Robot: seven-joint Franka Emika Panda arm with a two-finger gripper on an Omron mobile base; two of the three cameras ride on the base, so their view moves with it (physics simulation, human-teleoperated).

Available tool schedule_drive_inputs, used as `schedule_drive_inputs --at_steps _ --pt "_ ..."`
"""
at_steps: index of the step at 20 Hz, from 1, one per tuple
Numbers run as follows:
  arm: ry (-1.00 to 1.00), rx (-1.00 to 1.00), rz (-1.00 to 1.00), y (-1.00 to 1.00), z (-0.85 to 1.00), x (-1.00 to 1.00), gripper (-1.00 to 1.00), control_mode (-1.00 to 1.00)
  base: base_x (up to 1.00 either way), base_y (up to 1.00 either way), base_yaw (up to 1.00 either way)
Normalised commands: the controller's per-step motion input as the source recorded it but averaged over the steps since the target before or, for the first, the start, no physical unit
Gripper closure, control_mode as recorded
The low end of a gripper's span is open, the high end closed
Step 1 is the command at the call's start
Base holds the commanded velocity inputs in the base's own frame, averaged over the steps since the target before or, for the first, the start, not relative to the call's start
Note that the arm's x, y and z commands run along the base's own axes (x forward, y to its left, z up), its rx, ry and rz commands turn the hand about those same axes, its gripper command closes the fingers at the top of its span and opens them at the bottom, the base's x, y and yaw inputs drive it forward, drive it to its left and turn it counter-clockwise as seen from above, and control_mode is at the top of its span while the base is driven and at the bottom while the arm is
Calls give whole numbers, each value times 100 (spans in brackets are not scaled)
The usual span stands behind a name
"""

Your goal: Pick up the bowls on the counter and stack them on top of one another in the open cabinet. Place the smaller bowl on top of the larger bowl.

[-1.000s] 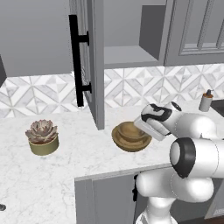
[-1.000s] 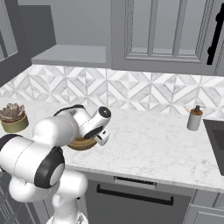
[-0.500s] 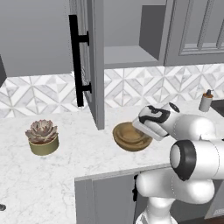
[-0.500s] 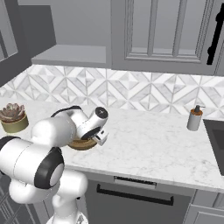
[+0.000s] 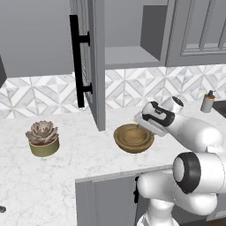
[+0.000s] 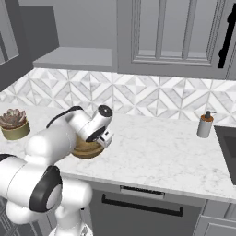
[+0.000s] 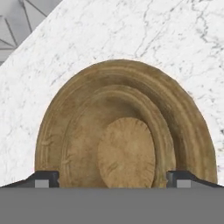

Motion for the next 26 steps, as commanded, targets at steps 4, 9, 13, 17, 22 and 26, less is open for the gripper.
schedule_drive_inputs --at_steps 4,9,13,17,22,26 --pt "0 0 1 -1 14 -3 -100 -100 0 0 0" --pt "8 1 2 -22 0 -17 -100 -100 0 0 0" --pt "8 1 4 -18 -6 -5 -100 -100 0 0 0" --pt "17 0 3 -8 -41 6 -100 -100 0 0 0" --pt "13 4 2 -18 -46 3 -100 -100 0 0 0" --pt "4 0 3 -1 -41 13 -100 -100 0 0 0"
